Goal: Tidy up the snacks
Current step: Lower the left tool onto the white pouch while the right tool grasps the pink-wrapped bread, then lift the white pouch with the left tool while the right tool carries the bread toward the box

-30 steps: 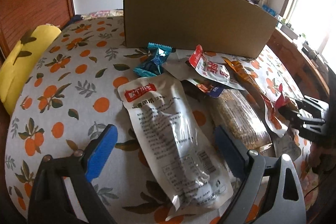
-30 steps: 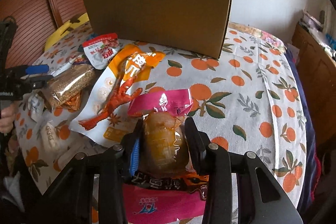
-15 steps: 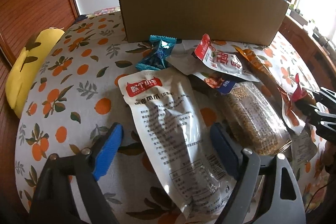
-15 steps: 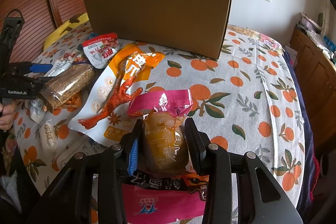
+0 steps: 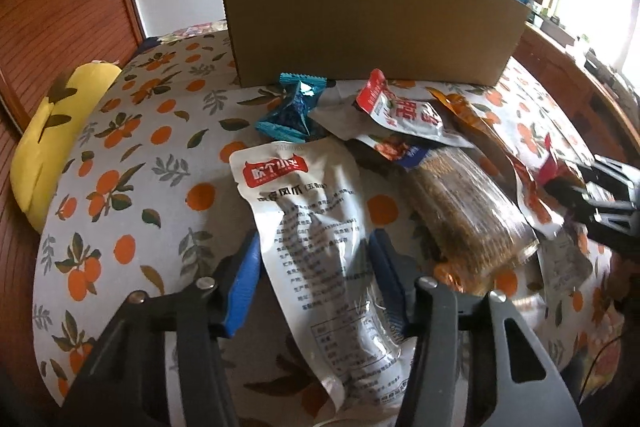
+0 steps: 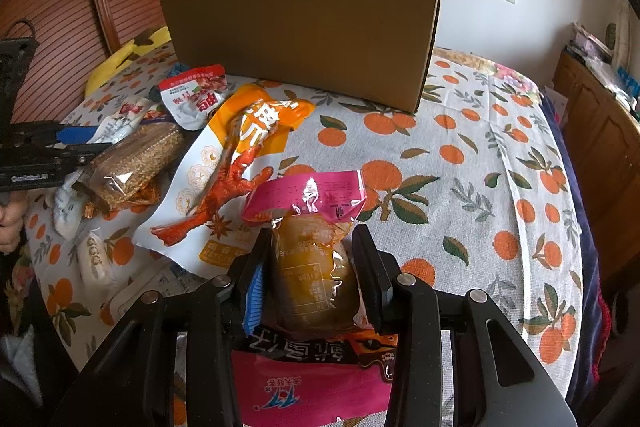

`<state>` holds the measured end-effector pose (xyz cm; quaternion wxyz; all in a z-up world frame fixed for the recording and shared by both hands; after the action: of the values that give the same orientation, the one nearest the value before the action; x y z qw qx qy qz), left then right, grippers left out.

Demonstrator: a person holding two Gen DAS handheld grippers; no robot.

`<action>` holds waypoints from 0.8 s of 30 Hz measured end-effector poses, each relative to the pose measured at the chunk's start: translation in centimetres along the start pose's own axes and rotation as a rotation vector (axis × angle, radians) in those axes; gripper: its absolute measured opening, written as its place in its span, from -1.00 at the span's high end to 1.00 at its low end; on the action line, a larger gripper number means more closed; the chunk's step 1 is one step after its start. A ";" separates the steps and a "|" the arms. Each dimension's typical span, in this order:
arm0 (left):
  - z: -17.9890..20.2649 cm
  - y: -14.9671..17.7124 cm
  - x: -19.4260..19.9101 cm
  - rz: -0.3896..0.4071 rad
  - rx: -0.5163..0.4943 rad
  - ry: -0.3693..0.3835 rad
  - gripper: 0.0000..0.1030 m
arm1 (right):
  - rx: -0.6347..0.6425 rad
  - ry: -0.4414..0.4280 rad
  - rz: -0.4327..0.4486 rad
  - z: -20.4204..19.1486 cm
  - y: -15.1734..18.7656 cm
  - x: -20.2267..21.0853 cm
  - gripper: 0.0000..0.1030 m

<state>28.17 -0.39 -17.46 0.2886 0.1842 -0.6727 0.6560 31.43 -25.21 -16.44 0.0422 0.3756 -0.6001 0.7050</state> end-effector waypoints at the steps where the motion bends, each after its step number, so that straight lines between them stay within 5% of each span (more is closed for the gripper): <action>1: 0.0 0.1 0.3 0.003 -0.003 0.004 0.01 | 0.001 0.000 0.000 0.0 0.0 0.0 0.26; 24: -0.1 0.1 2.3 0.070 0.017 0.043 0.14 | 0.001 0.001 0.003 0.0 0.0 0.1 0.26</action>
<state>26.36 -0.01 -16.03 0.2781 0.1487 -0.6669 0.6751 31.37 -25.26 -16.44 0.0411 0.3744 -0.6002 0.7056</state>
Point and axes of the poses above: each gripper's, at about its wrist camera, not at the fingertips, and x roughly against the way its jaws point, z to its right, y to its underside, the point moved 4 cm from there along -x, roughly the way its jaws point, and after that the axes turned 14 degrees about z, right-handed, at the moved point
